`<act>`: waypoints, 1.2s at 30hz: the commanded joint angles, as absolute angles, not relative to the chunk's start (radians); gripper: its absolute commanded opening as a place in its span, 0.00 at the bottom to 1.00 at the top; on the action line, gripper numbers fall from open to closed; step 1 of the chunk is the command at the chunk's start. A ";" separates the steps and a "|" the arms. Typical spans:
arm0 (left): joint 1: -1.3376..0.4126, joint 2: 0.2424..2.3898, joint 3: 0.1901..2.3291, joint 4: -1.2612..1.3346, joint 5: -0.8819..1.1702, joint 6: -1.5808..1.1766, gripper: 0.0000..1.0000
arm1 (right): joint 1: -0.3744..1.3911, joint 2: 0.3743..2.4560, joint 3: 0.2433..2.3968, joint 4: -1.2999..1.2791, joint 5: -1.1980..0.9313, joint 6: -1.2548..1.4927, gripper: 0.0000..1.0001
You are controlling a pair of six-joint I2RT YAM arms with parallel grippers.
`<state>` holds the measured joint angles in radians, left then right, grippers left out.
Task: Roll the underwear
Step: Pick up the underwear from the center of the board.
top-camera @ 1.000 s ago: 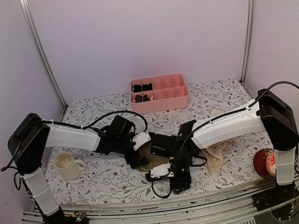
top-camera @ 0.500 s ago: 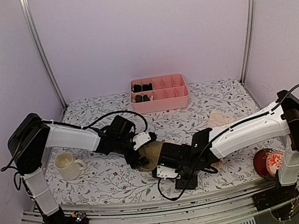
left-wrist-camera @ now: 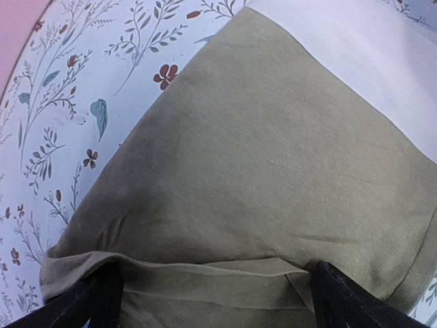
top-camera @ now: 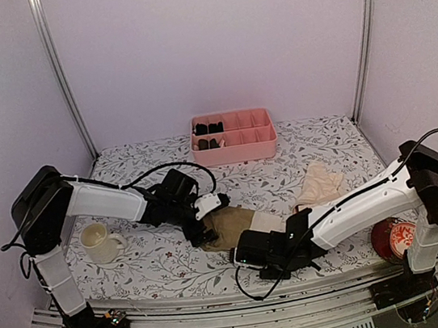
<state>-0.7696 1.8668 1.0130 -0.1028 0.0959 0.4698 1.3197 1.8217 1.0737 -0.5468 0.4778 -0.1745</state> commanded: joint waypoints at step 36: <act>-0.762 1.907 1.019 -0.149 0.074 0.471 0.98 | 1.341 2.005 1.128 -0.673 0.518 -0.045 0.23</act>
